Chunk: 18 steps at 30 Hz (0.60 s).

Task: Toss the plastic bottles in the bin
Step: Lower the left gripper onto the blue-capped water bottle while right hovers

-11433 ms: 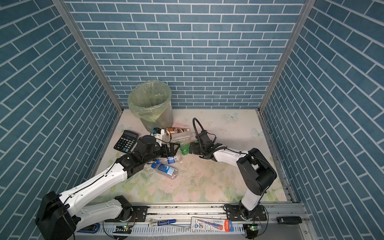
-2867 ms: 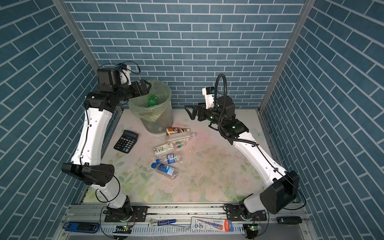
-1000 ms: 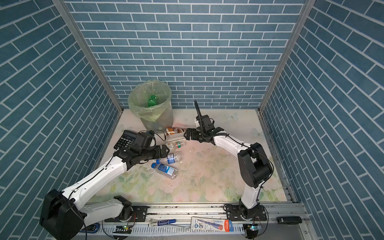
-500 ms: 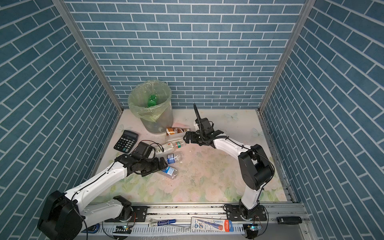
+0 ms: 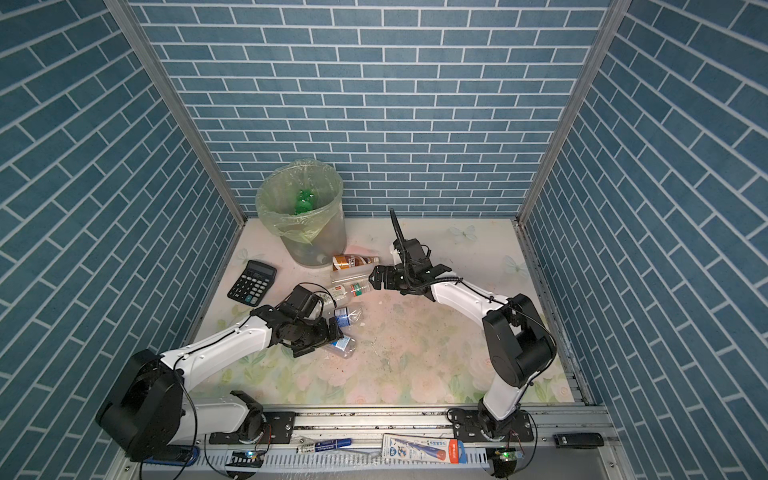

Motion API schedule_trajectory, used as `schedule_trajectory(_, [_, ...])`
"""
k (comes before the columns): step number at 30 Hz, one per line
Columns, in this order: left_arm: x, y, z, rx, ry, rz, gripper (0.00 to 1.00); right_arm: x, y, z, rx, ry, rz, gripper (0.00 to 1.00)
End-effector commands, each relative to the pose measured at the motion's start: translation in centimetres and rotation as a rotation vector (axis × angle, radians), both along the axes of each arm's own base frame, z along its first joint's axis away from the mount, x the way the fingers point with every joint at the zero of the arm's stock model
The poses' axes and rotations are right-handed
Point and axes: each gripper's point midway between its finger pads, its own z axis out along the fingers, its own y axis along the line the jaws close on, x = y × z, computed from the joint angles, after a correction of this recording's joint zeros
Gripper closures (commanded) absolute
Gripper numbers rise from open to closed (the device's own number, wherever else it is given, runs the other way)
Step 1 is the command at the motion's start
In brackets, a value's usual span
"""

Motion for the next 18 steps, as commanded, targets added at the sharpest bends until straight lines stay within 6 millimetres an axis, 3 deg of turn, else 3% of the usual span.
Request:
schedule_trajectory(1, [0.5,0.6,-0.4,0.035,-0.008,0.050,0.01,-0.2,-0.6,0.7,-0.002,-0.049,-0.002,0.01])
schedule_trajectory(18, [0.6,1.6,-1.4,0.083,-0.011,0.105,0.03,-0.3,-1.3,0.5,0.001,-0.056,-0.008,0.01])
